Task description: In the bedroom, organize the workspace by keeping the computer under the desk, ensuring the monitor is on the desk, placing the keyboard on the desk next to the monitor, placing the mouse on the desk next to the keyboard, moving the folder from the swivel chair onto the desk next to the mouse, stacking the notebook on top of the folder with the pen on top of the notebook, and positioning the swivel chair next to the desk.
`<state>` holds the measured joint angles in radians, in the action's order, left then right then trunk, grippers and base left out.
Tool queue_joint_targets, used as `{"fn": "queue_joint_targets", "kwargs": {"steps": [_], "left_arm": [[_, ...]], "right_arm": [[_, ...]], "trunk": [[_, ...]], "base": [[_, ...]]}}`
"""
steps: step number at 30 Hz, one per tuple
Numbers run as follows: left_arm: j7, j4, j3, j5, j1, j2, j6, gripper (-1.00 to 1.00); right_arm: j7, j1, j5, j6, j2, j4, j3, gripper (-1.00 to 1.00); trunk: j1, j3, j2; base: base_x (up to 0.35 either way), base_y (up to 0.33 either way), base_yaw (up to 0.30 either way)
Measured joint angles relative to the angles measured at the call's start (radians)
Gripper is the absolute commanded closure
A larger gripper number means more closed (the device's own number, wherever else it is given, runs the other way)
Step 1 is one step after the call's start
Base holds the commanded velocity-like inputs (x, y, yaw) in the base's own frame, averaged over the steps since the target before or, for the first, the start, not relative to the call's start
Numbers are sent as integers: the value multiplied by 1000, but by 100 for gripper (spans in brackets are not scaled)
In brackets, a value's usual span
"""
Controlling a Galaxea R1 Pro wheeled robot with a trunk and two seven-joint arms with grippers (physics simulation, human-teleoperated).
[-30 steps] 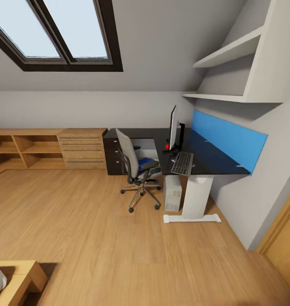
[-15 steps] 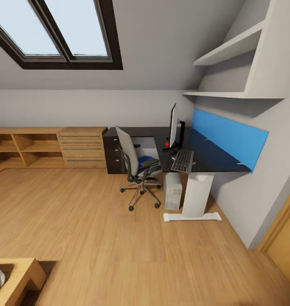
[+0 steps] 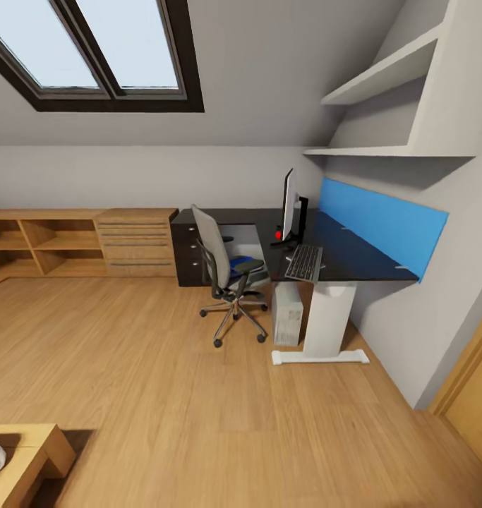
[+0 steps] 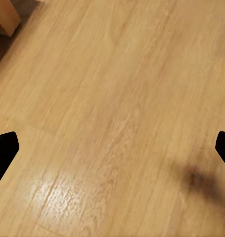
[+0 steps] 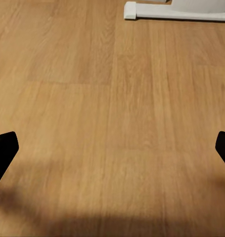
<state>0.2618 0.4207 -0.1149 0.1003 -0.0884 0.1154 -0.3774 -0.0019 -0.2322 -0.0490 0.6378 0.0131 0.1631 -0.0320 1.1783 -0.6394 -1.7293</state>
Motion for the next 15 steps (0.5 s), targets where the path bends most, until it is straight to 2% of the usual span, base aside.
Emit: {"fn": "queue_joint_targets", "kwargs": {"steps": [15], "left_arm": [[2, 0, -2, 1, 0, -1, -1, -100]], "right_arm": [[0, 0, 0, -1, -1, -1, 1, -100]], "trunk": [[58, -47, -105]], "base": [[0, 0, 0]]}}
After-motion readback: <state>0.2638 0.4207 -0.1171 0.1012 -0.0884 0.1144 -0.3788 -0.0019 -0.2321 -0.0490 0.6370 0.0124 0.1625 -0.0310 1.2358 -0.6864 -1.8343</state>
